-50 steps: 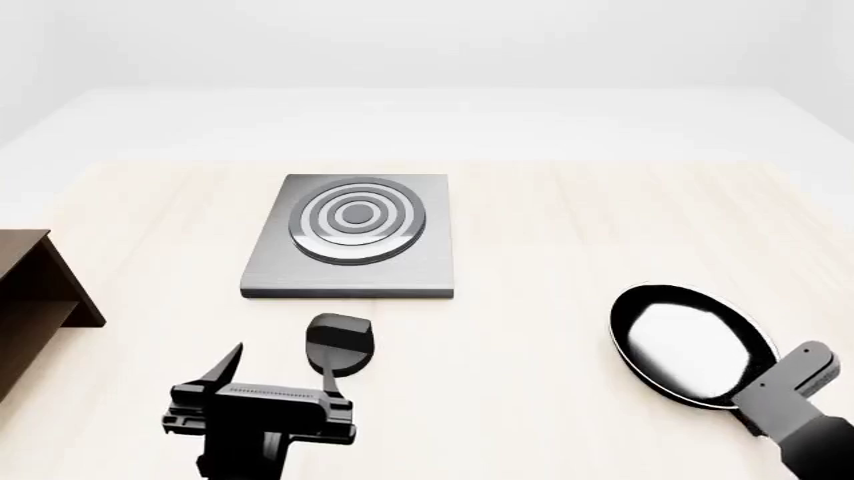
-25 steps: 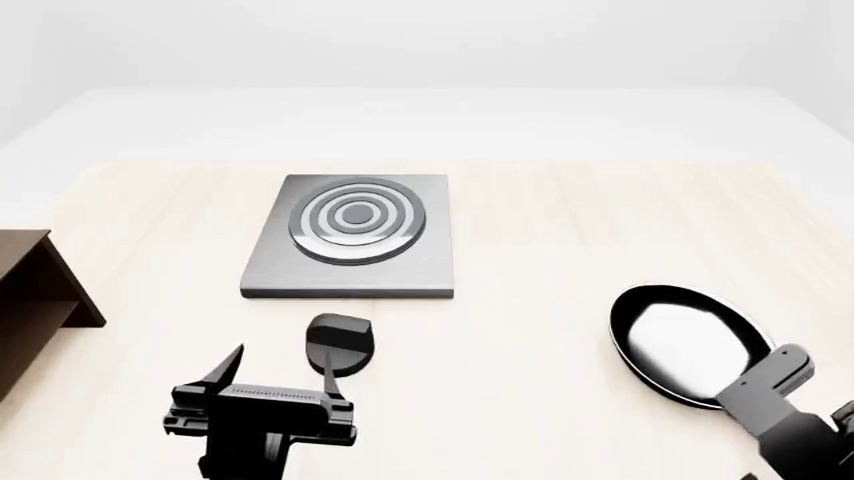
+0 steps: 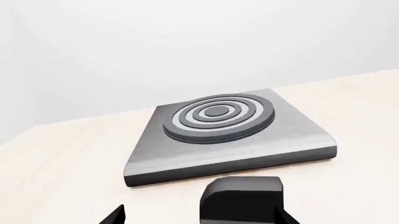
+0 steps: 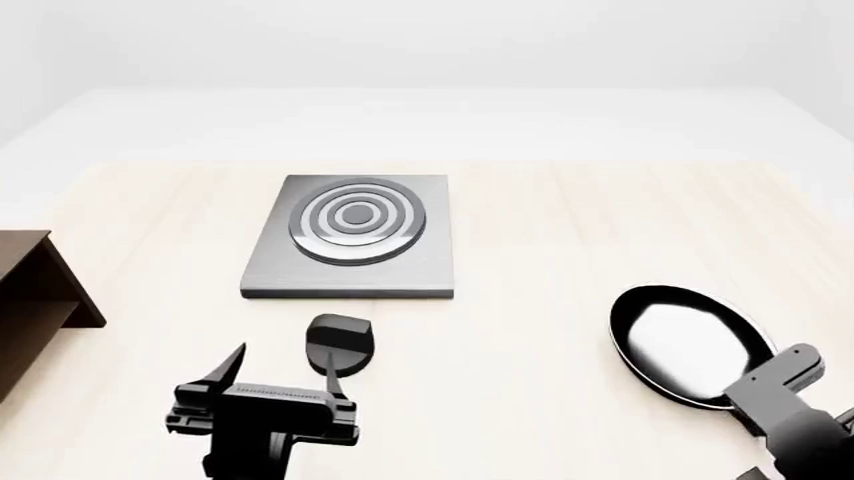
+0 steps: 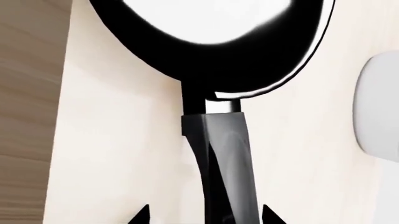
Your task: Turn on the stove and put the frying pan on it.
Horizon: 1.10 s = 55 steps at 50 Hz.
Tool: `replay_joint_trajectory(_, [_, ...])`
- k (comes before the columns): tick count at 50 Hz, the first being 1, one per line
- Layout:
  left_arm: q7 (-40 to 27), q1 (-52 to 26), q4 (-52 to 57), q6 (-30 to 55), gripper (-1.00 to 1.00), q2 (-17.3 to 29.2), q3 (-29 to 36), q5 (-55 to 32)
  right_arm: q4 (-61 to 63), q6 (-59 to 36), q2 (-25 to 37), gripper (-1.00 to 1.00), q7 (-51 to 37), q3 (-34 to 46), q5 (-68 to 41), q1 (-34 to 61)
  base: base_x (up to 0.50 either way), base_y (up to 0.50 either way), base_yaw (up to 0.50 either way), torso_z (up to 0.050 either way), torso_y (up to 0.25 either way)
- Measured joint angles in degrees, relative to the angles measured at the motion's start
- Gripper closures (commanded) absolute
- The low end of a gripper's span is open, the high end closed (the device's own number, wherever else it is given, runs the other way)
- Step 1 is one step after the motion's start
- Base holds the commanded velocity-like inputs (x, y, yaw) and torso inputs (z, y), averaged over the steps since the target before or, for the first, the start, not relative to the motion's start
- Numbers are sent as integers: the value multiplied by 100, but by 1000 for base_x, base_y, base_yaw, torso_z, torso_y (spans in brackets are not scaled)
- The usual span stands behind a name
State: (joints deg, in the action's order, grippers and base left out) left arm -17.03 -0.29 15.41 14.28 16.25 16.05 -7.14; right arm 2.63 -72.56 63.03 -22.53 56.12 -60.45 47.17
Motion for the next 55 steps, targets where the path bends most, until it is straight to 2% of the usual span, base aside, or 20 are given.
replay_joint_trajectory(19, [-50, -17, 23, 21, -100, 32, 62, -8, -71, 156, 72, -100, -32, -99, -158, -72, 5, -4, 0, -4, 0])
replay_joint_trajectory(20, [-52, -18, 22, 20, -100, 34, 64, -9, -56, 164, 81, 100, -31, -93, -160, -76, 0, -4, 0, 0, 0])
replay_joint_trajectory(42, [-93, -24, -15, -16, -100, 66, 98, -56, 27, 360, 147, 100, 42, -42, -176, -171, 6, -4, 0, -4, 0])
replay_joint_trajectory(55, [-124, -6, 26, -20, -100, 99, 106, -87, 559, 435, 399, 100, -365, -216, -134, -226, 0, -1, 0, 0, 0])
